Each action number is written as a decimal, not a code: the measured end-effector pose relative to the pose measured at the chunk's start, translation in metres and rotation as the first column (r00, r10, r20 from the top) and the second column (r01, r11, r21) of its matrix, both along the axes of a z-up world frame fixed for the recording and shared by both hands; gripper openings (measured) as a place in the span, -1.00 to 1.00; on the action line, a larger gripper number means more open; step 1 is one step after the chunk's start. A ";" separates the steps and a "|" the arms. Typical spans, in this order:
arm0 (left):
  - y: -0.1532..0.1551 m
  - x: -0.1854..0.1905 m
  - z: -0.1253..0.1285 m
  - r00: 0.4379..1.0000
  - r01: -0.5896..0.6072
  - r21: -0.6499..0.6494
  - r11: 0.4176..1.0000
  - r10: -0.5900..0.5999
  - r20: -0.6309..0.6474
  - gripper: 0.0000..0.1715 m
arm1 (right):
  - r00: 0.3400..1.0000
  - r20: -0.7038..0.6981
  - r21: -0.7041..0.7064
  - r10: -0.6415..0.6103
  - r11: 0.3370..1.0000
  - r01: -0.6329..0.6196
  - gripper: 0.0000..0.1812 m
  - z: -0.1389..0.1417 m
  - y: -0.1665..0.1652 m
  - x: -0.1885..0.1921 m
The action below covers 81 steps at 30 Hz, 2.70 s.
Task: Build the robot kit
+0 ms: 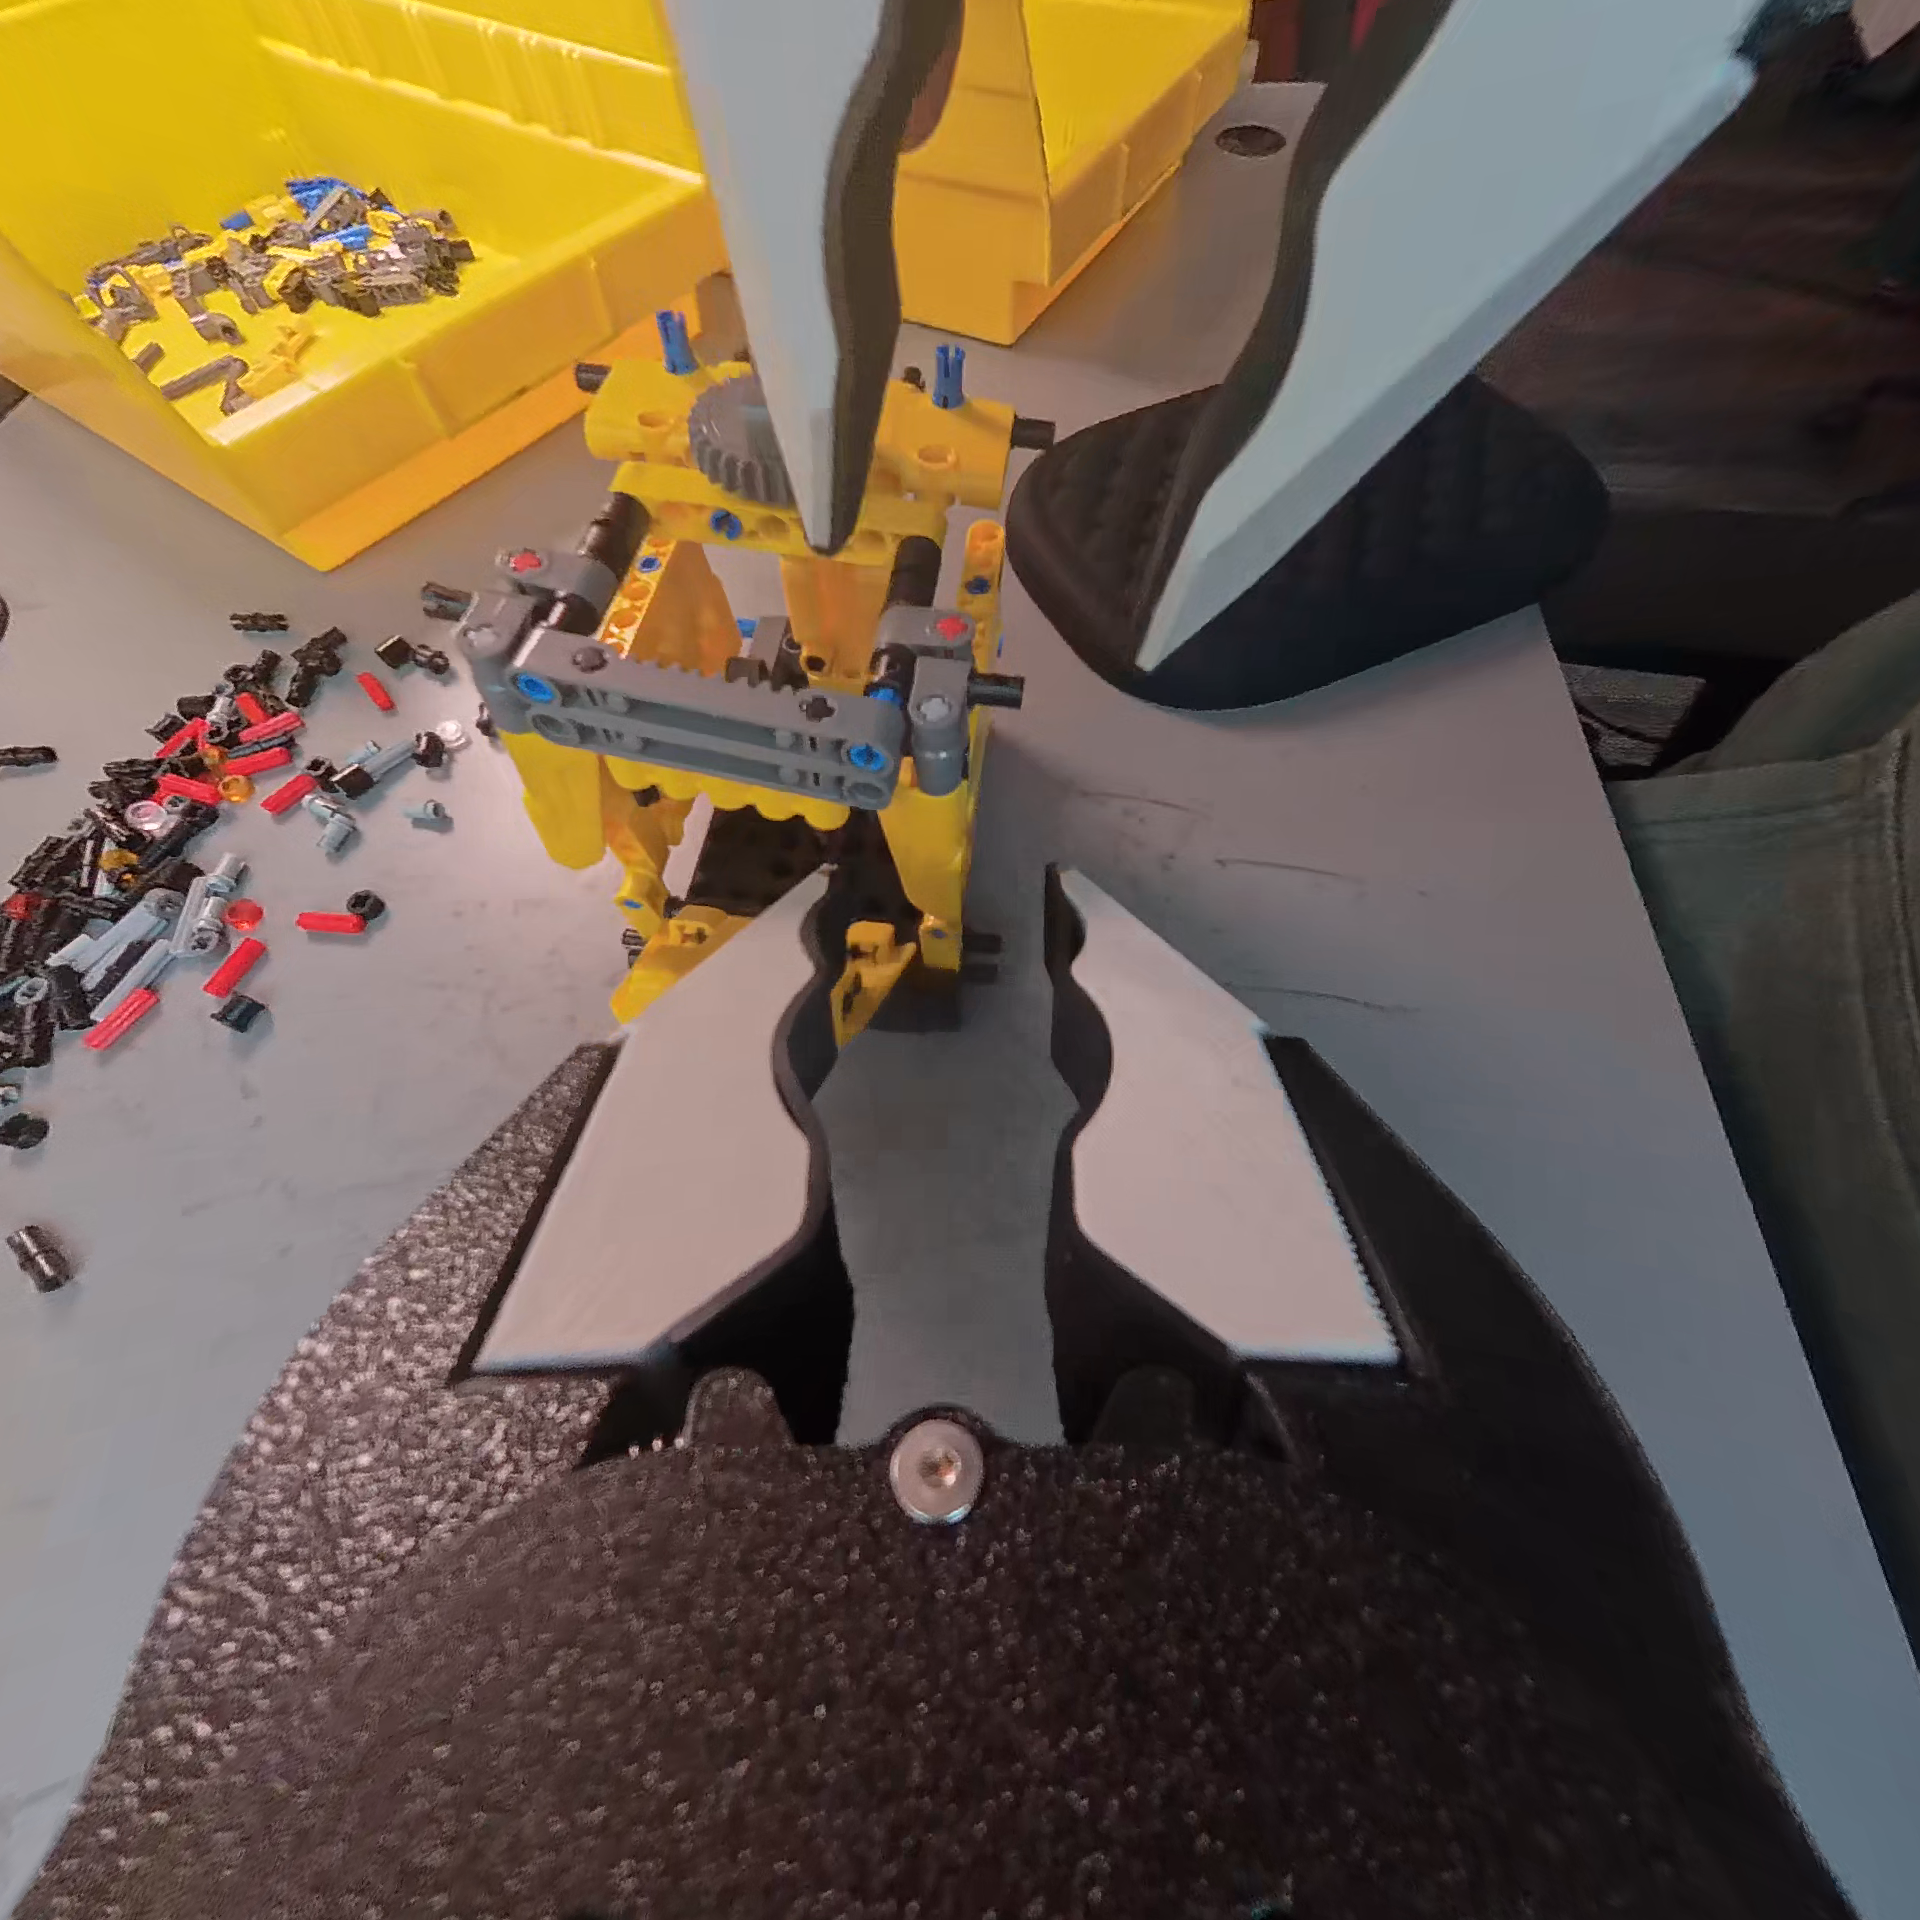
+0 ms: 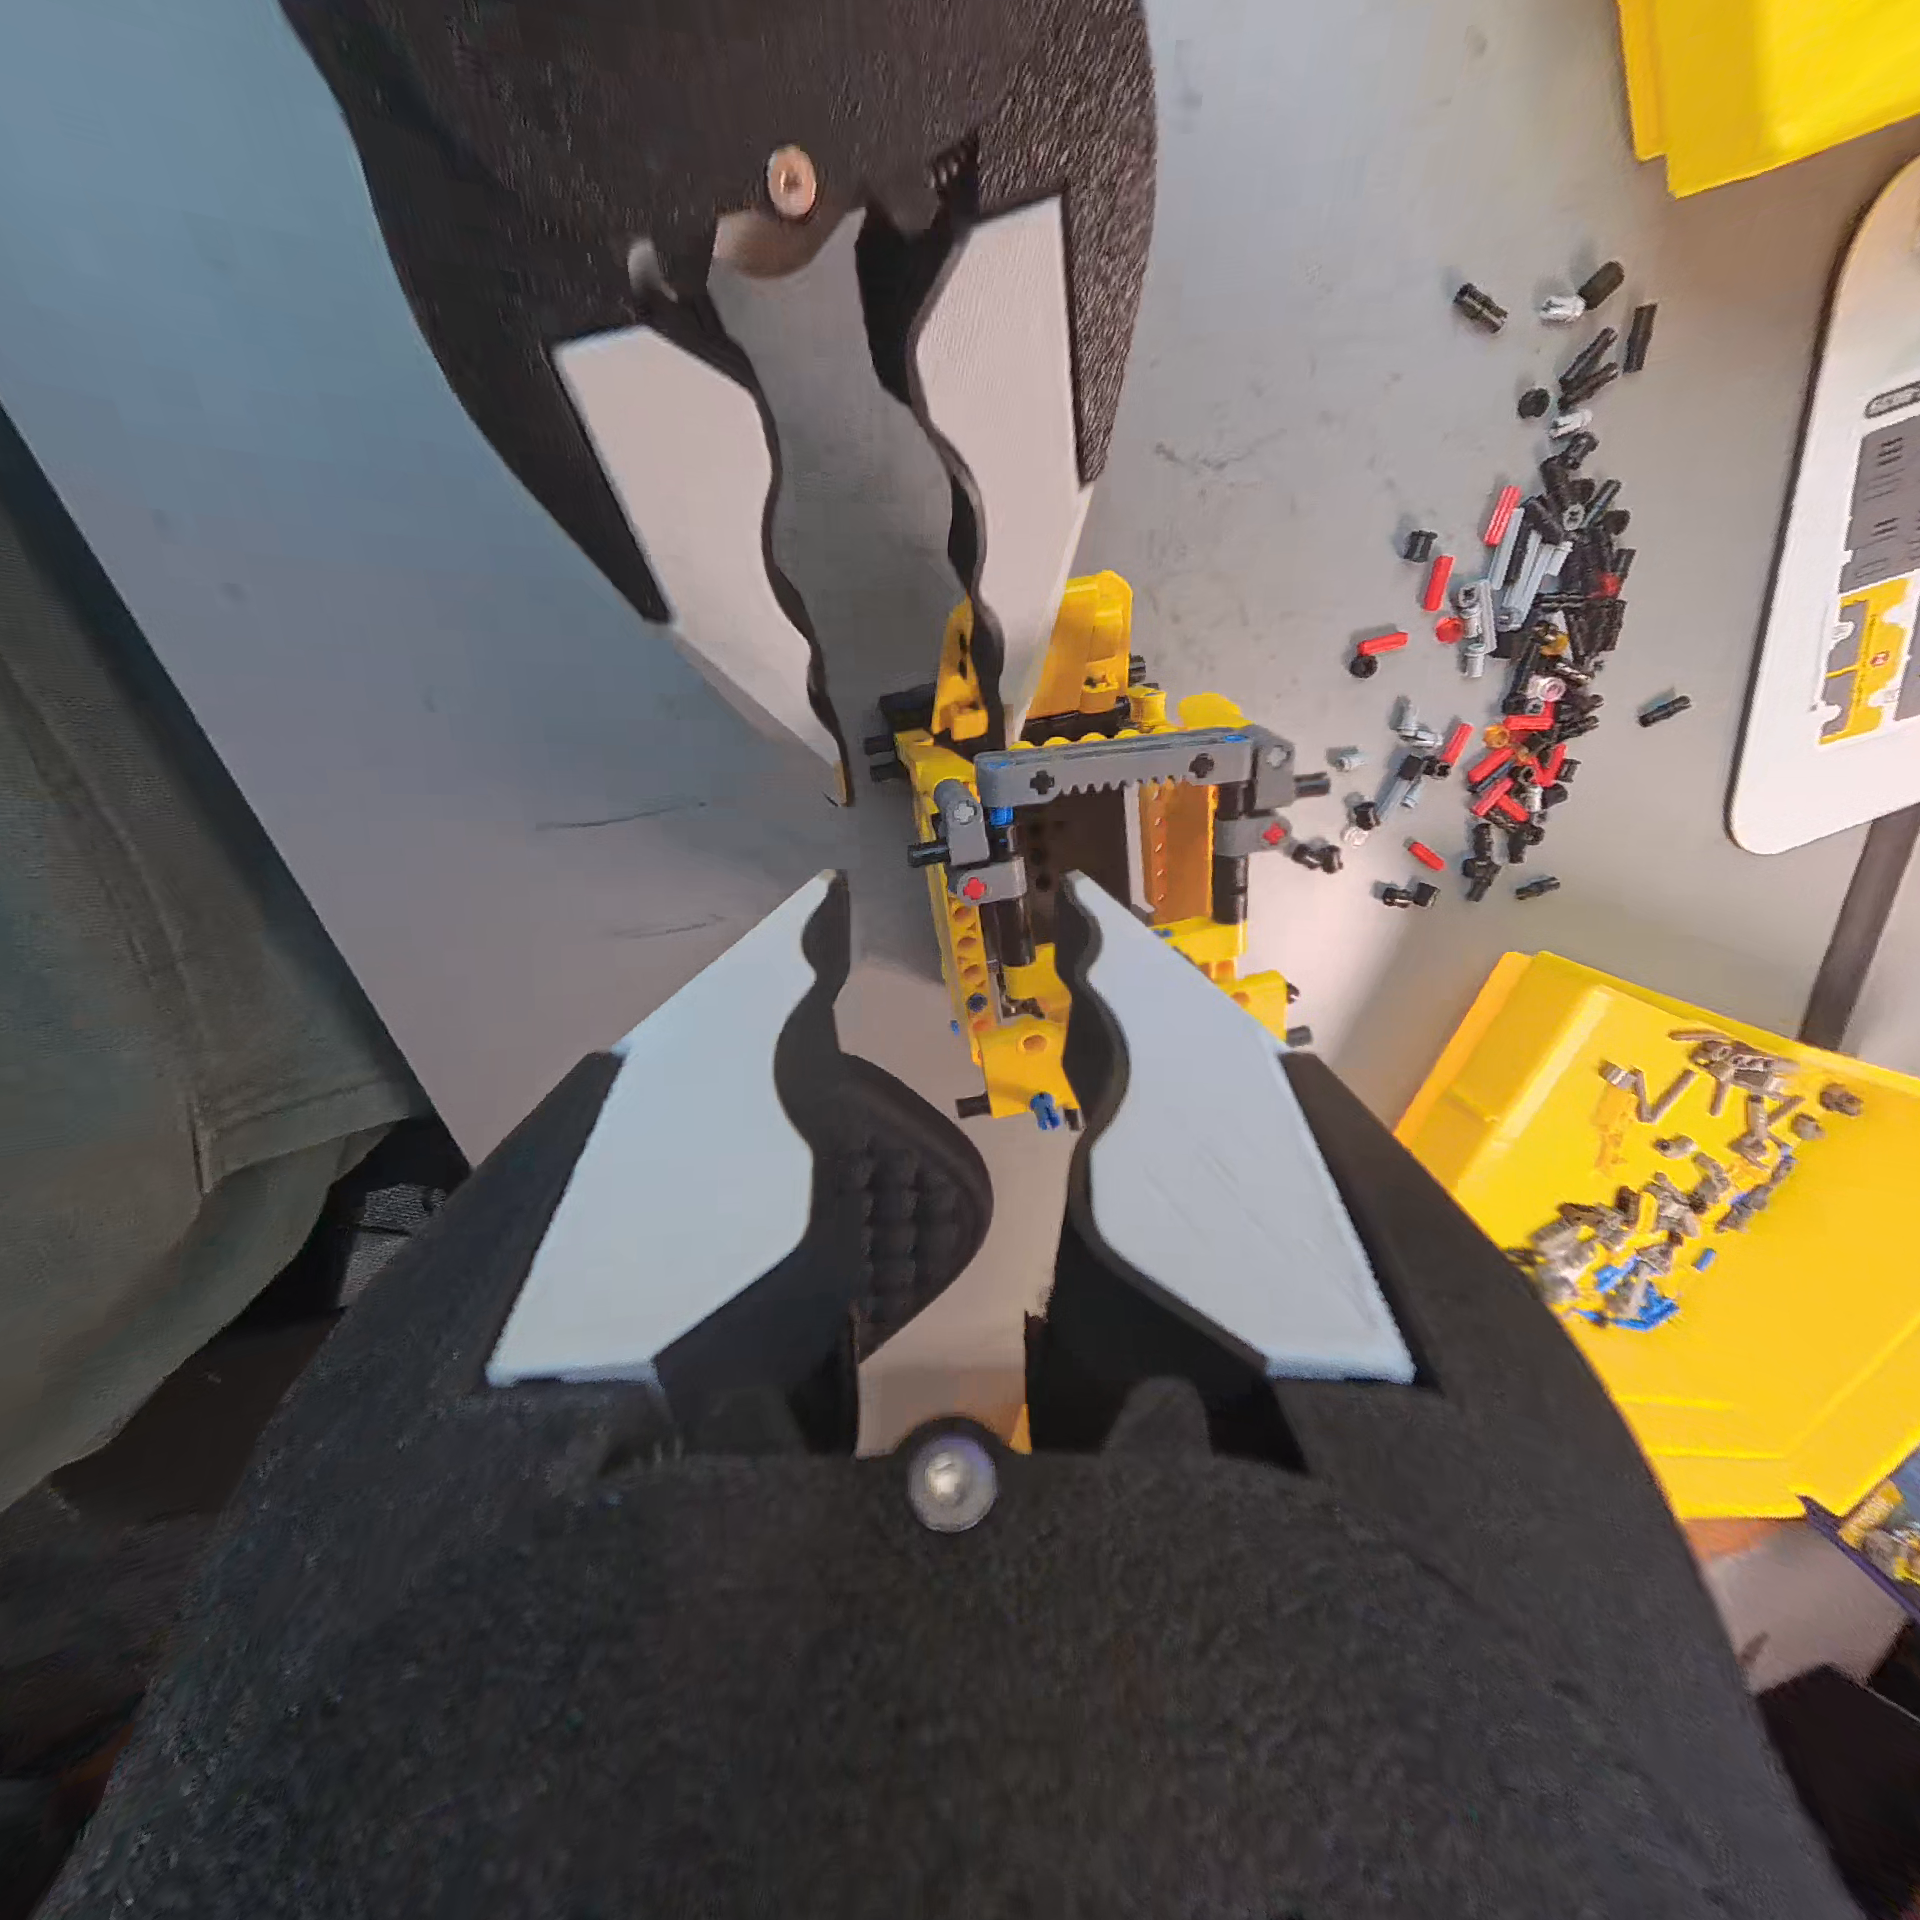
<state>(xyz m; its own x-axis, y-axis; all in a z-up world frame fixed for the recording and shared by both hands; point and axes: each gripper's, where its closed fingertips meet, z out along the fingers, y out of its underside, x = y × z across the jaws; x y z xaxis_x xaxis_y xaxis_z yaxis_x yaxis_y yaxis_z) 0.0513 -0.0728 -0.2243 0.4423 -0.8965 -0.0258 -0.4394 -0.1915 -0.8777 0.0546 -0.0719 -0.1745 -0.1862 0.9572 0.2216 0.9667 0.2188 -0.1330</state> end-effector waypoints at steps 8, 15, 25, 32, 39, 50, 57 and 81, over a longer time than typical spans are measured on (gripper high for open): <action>0.015 -0.048 0.026 0.975 0.016 -0.109 0.994 0.009 0.221 -0.44 | 0.980 -0.007 0.060 0.197 0.979 -0.197 -0.75 -0.023 0.008 -0.005; 0.007 -0.049 0.017 0.962 0.114 -0.186 0.976 -0.062 0.266 -0.37 | 0.756 0.001 0.102 0.654 0.753 -0.651 -0.30 -0.014 -0.010 0.022; -0.011 -0.010 0.010 0.985 0.114 -0.129 0.985 -0.095 0.141 -0.67 | 0.987 -0.158 -0.179 -0.010 0.984 -0.018 -0.41 -0.002 -0.008 0.001; -0.040 0.010 0.010 0.969 0.231 -0.045 0.972 -0.225 0.104 -0.63 | 0.972 -0.010 -0.050 0.233 0.971 -0.234 -0.67 -0.024 -0.008 0.010; -0.018 -0.003 0.016 0.972 0.150 -0.079 0.986 -0.132 0.195 -0.72 | 0.878 -0.030 0.021 0.477 0.879 -0.477 -0.66 -0.022 -0.017 0.007; -0.020 0.011 0.024 0.946 0.275 0.036 0.961 -0.277 0.165 -0.84 | 0.844 -0.046 -0.010 0.534 0.845 -0.535 -0.68 -0.021 -0.028 0.007; -0.031 0.000 0.029 0.937 0.333 0.181 0.926 -0.346 0.049 -0.74 | 0.576 0.013 0.043 0.817 0.575 -0.817 -0.68 -0.021 -0.041 0.014; -0.025 0.004 -0.006 0.964 0.268 -0.071 0.961 -0.267 0.021 -0.90 | 0.836 -0.175 -0.060 0.520 0.842 -0.536 -0.55 -0.006 -0.037 0.025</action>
